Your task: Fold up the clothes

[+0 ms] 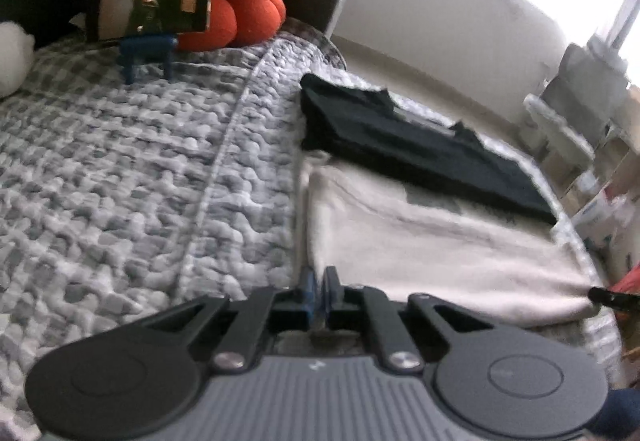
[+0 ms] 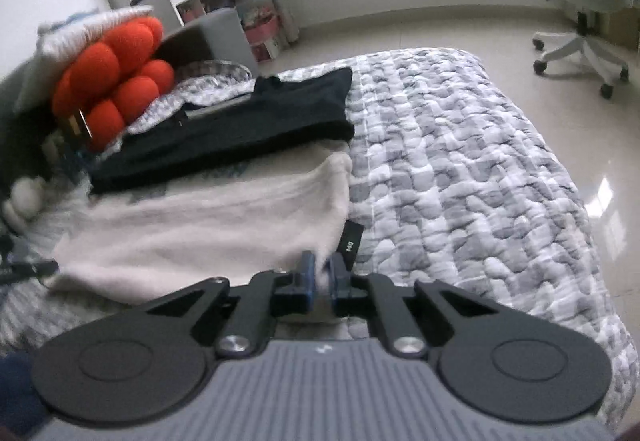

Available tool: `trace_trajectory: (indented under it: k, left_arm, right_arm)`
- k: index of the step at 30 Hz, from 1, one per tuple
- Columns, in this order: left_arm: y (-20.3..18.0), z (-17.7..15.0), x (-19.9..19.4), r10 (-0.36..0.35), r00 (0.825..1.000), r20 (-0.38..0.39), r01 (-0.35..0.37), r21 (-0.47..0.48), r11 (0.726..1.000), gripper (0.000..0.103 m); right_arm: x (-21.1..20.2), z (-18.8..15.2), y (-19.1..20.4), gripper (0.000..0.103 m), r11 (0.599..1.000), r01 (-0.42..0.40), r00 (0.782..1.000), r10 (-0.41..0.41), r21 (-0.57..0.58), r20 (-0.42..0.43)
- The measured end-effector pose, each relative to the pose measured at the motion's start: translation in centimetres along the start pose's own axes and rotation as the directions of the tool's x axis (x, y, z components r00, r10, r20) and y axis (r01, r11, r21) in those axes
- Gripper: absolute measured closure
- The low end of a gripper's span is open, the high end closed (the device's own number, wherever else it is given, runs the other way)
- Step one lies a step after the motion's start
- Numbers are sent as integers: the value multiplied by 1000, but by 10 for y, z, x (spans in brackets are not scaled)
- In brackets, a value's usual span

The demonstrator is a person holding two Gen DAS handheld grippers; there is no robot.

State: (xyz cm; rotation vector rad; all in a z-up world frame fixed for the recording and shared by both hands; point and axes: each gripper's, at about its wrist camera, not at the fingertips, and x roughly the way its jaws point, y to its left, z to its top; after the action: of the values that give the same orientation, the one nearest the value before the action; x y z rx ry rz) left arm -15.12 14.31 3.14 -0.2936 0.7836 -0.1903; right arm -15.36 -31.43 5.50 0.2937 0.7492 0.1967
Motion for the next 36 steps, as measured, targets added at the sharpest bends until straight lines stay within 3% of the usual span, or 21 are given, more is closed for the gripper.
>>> trace_trajectory:
  k: [4,9,12,14,18,19,20,25,27,28,29,36]
  left_arm:
    - [0,-3,-6,-8,1000,-8,8,11,1000,99]
    - [-3,-14,1,31,999,-21,-30,59,998,98]
    - [-8,-16,2,51,999,-16,-49,114,992,97]
    - [-9,-14,2,56,998,-26,-52,142,989,91]
    - [-11,5,-6,58,998,4,-58,181,982,90]
    - [-13,11,-8,59,998,22,-63,190,980,90]
    - [-15,17,-8,62,997,38,-68,197,978,87]
    - [-30,35,22,53,998,32,-59,238,969,82]
    - [-33,34,37,75,997,26,-79,262,962,82]
    - [-33,33,43,85,996,25,-89,269,959,84]
    - [-33,32,48,95,995,25,-98,271,958,93]
    - [-10,30,27,36,997,74,-46,136,990,97]
  right_arm:
    - [-15,7,-2,95,1000,-27,1000,27,-10,-8]
    - [-2,-2,-6,95,999,13,997,-15,-38,-75]
    - [10,-13,0,93,993,31,995,-41,-116,-88]
    - [8,-12,2,88,991,24,996,-35,-131,-77]
    - [2,2,-1,79,991,19,999,-23,-129,-24]
    - [0,7,-3,67,992,22,1000,-23,-126,-5]
    - [1,13,-4,63,993,17,1000,-16,-120,11]
    - [24,31,0,63,988,-6,1000,9,-154,19]
    - [36,31,4,65,982,-4,1000,6,-191,9]
    - [43,31,6,81,978,10,1000,-10,-208,1]
    - [47,30,7,97,976,23,1000,-24,-218,-3]
    - [27,30,-2,96,990,-27,995,40,-137,93]
